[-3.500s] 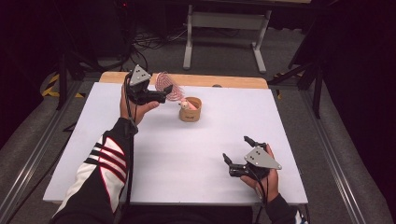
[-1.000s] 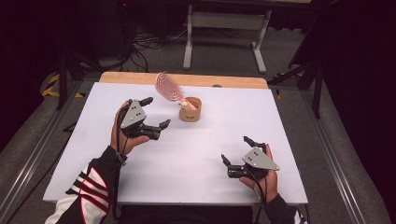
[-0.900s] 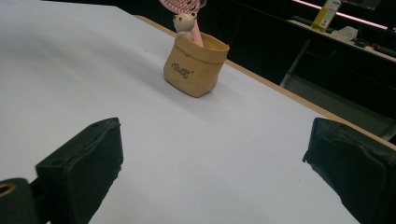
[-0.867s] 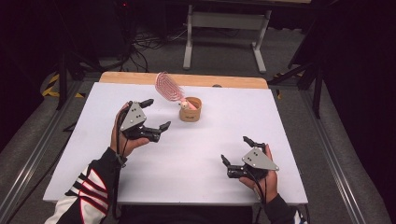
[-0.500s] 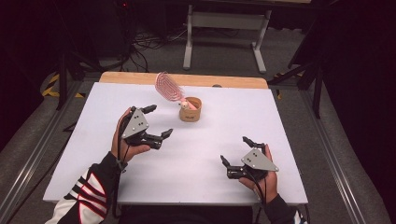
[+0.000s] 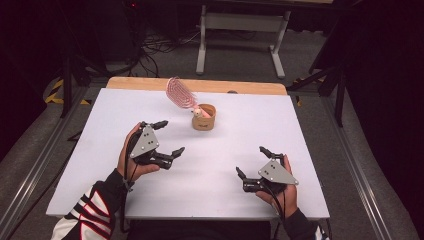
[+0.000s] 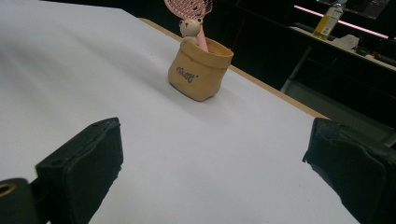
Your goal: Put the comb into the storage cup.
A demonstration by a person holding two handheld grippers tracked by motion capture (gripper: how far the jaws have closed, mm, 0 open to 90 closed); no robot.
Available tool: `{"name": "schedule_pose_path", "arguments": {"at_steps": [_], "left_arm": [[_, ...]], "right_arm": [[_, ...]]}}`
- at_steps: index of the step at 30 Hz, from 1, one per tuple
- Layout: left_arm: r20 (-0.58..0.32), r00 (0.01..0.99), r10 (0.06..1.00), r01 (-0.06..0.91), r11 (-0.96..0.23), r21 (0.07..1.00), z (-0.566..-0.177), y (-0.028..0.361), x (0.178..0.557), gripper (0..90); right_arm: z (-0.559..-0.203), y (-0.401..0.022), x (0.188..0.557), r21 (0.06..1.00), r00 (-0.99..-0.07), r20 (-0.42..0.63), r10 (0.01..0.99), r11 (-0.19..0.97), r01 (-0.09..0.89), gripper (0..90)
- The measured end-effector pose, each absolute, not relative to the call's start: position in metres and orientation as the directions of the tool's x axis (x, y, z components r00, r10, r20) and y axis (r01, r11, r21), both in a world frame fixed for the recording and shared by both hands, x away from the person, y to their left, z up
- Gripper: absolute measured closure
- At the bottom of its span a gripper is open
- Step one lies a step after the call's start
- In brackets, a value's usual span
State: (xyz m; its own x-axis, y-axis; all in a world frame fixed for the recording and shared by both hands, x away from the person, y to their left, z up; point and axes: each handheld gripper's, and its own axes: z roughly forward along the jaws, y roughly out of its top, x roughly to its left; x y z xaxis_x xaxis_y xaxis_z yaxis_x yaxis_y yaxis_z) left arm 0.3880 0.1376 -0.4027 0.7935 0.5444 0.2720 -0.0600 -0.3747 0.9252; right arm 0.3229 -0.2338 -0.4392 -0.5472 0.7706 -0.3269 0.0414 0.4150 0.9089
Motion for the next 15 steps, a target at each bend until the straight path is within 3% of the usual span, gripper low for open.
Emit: {"name": "schedule_pose_path", "arguments": {"at_steps": [15], "left_arm": [[0.322, 0.783, 0.532, -0.095, -0.410, 0.907, -0.406, 0.150, 0.364, 6.3]], "right_arm": [[-0.438, -0.231, 0.320, 0.906, -0.553, -0.338, 0.762, 0.422, 0.028, 4.3]]}}
